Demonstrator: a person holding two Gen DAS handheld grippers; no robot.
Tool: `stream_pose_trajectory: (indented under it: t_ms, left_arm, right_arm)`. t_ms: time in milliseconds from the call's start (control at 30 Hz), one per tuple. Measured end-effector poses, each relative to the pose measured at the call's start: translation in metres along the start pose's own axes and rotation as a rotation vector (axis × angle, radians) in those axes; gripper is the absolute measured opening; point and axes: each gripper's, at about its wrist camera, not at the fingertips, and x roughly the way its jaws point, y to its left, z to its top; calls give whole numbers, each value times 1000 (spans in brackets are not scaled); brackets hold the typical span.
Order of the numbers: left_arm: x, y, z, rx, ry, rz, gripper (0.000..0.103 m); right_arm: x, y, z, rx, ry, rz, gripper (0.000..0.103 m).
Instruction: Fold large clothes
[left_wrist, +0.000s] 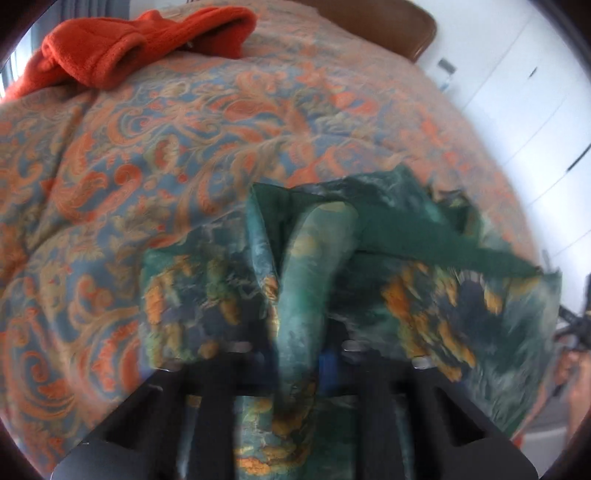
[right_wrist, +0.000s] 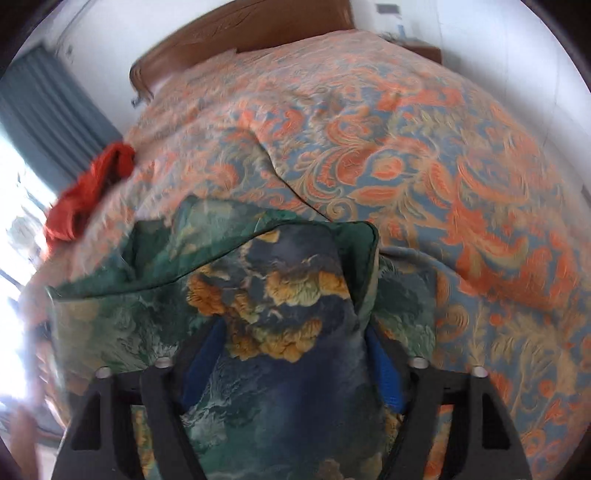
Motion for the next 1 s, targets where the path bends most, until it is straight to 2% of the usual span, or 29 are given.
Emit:
stream_pose_trajectory:
  t_ms: [33,167,267,367,467,567,700,833,1000]
  left_arm:
    - [-10,0,-3,11,-33,14,11]
    - [-51,-4,-2,37,-139,35,10]
    - [-72,-23,13,80,-249,93,10]
    - [-77,-35,32,82,-347,132,10]
    - [-61,-36,48,75,-408,177,11]
    - [-22,-34,56,87,-383,222,11]
    - [39,-21,44,107,-286,282,12]
    - [75,4,15,41,-252,245,16]
    - [89,11,5,15,-260,206,17]
  right_arm:
    - [-4,4,0,-32,4,-52,16]
    - [-43,10,-7,-71,-108,-184,14]
    - [-65,21,-1,-114,-187,-226,13]
    - [-81,38,18,-118,-295,-280,13]
    - [-84,39,38,-70,-376,-304,13]
    - [-64,37,50,-60,-412,-334,13]
    - [-2,27,44,-105,-343,-387,13]
    - [50,14,32,-93,-276,-363,13]
    - [86,-8,9,-20,-256,-280,15]
